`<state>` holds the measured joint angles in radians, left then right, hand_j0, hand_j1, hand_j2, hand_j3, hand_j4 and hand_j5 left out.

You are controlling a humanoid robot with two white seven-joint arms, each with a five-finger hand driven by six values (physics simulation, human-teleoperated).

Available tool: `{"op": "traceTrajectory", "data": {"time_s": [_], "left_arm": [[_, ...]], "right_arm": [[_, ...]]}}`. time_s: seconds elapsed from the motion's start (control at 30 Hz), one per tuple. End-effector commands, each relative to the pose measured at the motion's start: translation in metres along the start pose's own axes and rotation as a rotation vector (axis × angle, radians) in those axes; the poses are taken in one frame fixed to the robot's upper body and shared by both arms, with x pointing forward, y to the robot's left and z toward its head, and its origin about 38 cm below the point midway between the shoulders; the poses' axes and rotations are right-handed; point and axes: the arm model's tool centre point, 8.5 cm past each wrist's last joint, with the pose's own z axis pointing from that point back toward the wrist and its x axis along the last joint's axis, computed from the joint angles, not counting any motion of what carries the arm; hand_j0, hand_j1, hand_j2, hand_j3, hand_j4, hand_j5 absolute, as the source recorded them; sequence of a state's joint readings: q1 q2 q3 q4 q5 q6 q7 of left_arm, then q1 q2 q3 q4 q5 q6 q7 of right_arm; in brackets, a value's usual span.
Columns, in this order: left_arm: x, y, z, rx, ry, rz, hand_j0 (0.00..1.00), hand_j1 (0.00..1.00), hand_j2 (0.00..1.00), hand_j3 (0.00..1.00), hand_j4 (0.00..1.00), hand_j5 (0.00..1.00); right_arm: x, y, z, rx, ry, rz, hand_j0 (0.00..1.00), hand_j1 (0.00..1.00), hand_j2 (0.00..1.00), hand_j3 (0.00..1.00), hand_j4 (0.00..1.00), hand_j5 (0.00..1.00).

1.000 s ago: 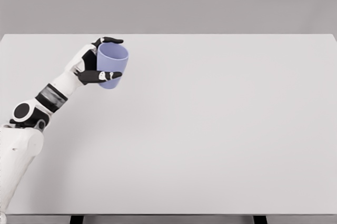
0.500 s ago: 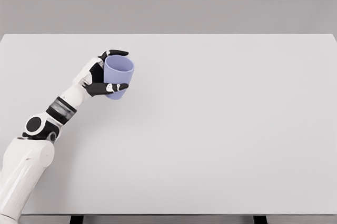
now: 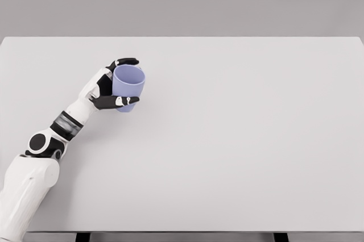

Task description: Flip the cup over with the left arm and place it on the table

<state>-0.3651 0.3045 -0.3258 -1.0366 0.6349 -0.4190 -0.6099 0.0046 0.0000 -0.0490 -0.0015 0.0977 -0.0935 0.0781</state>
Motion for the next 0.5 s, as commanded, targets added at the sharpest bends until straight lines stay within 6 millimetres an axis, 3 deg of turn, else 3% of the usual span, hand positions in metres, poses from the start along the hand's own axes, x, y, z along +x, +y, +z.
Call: {"op": "traceTrajectory", "data": {"time_s": [0.0,0.03,0.47], "left_arm": [[0.0014,0.0001,-0.0003,0.000,-0.006,0.001,0.96,0.96,0.96,0.96,0.96,0.96],[0.0014,0.0001,-0.0003,0.000,-0.006,0.001,1.00,1.00,1.00,1.00,1.00,1.00],[0.0060,0.0073,0.0031,0.017,-0.014,-0.008,1.00,1.00,1.00,1.00,1.00,1.00]], "right_arm": [[0.0000,0.0000,0.0000,0.000,0.000,0.000,1.00,1.00,1.00,1.00,1.00,1.00],[0.0000,0.0000,0.0000,0.000,0.000,-0.001,1.00,1.00,1.00,1.00,1.00,1.00],[0.0000,0.0000,0.0000,0.000,0.000,-0.001,1.00,1.00,1.00,1.00,1.00,1.00]]}}
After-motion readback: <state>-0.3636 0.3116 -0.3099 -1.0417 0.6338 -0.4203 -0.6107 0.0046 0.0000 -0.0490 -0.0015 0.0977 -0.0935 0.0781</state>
